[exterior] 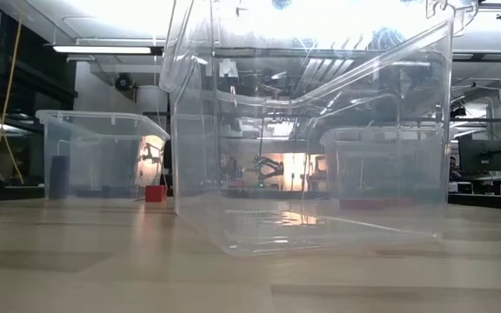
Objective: Sort blocks
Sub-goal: Put the green block into the top right transparent bin
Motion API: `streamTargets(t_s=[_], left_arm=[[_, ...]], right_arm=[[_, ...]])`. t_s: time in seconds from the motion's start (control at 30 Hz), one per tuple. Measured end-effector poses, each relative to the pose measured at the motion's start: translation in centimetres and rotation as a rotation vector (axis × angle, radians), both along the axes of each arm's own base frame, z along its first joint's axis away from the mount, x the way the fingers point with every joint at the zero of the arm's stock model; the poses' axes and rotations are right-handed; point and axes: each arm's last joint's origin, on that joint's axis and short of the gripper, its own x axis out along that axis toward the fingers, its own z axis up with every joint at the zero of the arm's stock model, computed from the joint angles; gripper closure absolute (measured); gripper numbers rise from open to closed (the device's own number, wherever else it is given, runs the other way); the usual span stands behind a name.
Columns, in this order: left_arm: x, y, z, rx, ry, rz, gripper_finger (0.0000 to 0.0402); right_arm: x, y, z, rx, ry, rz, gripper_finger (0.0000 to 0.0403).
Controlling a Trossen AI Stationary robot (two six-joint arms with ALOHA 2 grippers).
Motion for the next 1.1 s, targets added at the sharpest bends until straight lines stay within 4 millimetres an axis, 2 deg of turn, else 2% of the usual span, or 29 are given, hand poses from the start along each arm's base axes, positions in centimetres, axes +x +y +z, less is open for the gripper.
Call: streamTargets(t_s=[0.23, 0.37, 0.53, 0.67, 0.73, 0.83, 0.97, 1.1], left_arm=[[-0.1, 0.1, 0.6, -0.019, -0.012, 0.043, 0.0171], [-0.8, 0.2, 2.3, -0.017, -0.022, 0.054, 0.0128], [-4.3, 0.7, 4.9, -0.024, 0.092, 0.130, 0.0109], [-7.7, 1.1, 5.2, -0.149, 0.126, 0.162, 0.0108], [-9.1, 1.3, 4.6, -0.223, 0.108, 0.177, 0.0108], [-10.4, 1.3, 2.7, -0.340, 0.053, 0.194, 0.0108], [-10.8, 1.0, -1.3, -0.493, -0.055, 0.205, 0.0108], [-10.2, 0.5, -5.2, -0.648, -0.139, 0.207, 0.0108]], right_arm=[[0.0, 0.0, 0.0, -0.018, -0.004, -0.005, 0.0270], [0.0, -0.4, 0.1, -0.029, -0.001, -0.019, 0.0270], [-1.1, -1.5, 0.8, -0.106, 0.024, -0.050, 0.0270], [-3.1, -2.8, 1.3, -0.227, 0.152, -0.097, 0.0270], [-4.5, -3.6, 1.5, -0.271, 0.246, -0.142, 0.0270], [-6.9, -5.1, 1.3, -0.325, 0.421, -0.243, 0.0270], [-10.7, -7.3, 0.1, -0.353, 0.724, -0.397, 0.0270], [-14.5, -9.4, -1.4, -0.336, 1.051, -0.559, 0.0270]])
